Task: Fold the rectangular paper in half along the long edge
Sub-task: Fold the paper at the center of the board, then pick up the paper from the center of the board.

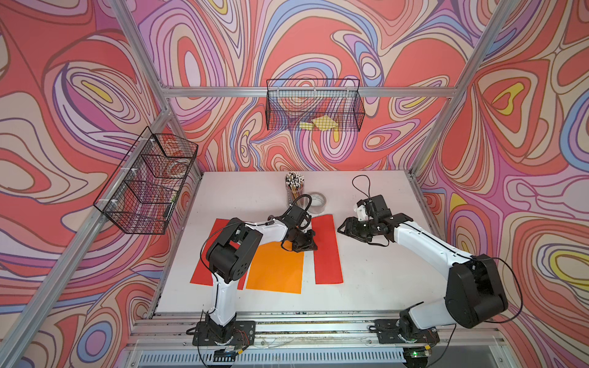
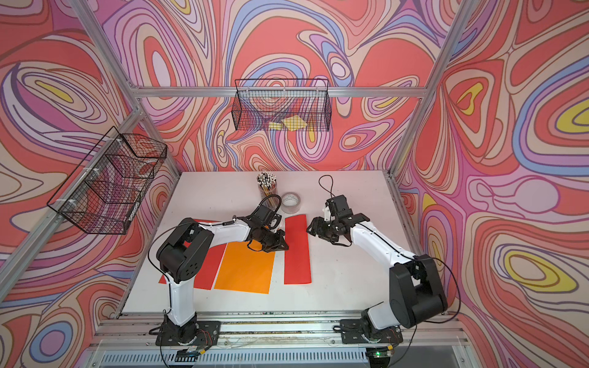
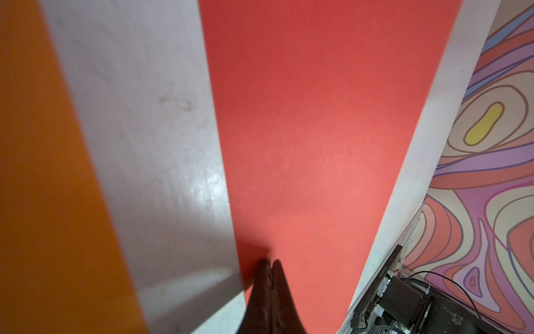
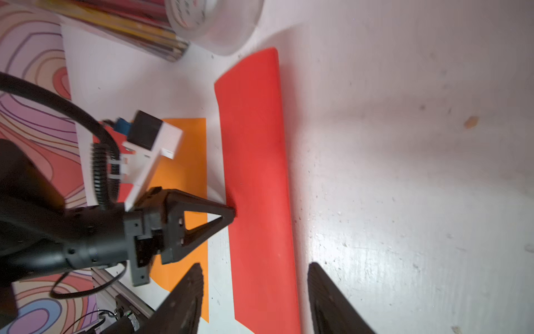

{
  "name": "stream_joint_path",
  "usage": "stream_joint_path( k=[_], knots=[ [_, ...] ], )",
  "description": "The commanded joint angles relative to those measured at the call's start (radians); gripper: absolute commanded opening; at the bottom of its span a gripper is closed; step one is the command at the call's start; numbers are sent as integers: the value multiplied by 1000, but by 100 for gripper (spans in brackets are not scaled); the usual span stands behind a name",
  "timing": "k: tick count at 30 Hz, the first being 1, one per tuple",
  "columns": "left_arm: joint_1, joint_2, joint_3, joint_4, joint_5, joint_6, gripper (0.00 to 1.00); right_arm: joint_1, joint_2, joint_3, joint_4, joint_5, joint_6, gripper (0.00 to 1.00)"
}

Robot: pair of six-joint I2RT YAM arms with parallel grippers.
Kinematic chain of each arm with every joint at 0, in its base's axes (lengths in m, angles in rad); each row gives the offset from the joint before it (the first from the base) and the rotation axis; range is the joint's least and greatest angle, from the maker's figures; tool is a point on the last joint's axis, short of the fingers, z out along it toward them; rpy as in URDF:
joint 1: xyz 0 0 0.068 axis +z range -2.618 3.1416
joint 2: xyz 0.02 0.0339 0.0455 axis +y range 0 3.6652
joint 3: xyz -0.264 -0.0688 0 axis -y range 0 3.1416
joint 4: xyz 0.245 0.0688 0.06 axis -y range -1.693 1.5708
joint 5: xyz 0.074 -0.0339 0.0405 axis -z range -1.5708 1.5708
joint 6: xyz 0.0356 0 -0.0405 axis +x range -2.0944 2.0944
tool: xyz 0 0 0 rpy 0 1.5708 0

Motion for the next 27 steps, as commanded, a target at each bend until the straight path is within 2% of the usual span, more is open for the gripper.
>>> stream_joint_path(
  k=[1,9,18,22,25,27],
  knots=[
    [-4,23,-25,-29,-26,-7,0,6,23,-76,13,-23,-8,60],
    [-4,22,-24,-31,-27,-7,0,7,55,-156,184,-173,5,60],
    [-4,22,-27,-32,-29,-7,0,47,171,-172,269,-207,15,57],
    [-4,26,-27,-31,-28,-9,0,52,174,-181,282,-203,22,41],
    [-4,28,-27,-31,-27,-9,0,53,166,-186,279,-198,20,25],
    [-4,27,-27,-29,-28,-9,0,53,162,-189,275,-193,18,21]
  ],
)
